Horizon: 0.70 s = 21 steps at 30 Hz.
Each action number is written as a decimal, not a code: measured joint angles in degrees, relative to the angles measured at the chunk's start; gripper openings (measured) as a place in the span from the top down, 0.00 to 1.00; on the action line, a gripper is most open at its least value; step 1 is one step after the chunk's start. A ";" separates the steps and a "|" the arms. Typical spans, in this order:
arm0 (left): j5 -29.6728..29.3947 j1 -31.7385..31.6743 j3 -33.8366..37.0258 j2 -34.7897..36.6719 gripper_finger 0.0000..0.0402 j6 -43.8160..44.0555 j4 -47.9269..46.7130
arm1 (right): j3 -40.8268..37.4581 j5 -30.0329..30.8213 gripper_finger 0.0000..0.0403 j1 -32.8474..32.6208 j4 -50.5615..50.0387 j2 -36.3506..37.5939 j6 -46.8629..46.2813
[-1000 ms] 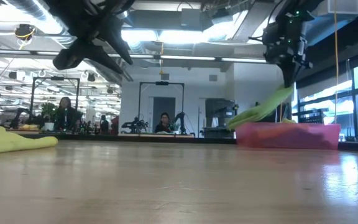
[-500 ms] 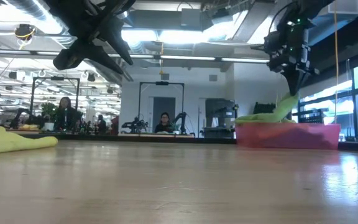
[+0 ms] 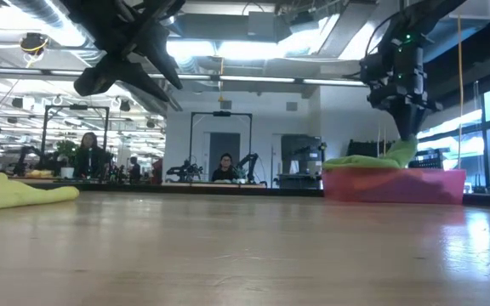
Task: Fold microfiber towels
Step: Put the green towel into the red bin
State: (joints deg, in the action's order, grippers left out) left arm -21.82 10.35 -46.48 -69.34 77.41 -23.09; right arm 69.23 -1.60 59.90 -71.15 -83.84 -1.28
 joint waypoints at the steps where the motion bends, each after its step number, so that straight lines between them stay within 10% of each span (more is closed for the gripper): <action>1: 0.40 0.00 0.00 0.00 0.74 0.01 -0.02 | 0.85 0.02 0.73 0.00 -0.35 0.07 0.05; 14: 0.90 0.04 0.00 0.00 0.74 0.34 0.00 | 13.03 -0.35 0.61 0.00 4.57 -0.23 3.26; 21: 1.57 0.04 0.00 0.00 0.74 0.41 0.00 | 12.81 -1.18 0.66 -1.77 6.18 -12.79 9.27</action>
State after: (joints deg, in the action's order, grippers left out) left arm -20.25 10.39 -46.48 -69.34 77.82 -23.09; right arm 82.04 -2.78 58.13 -64.97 -96.63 7.99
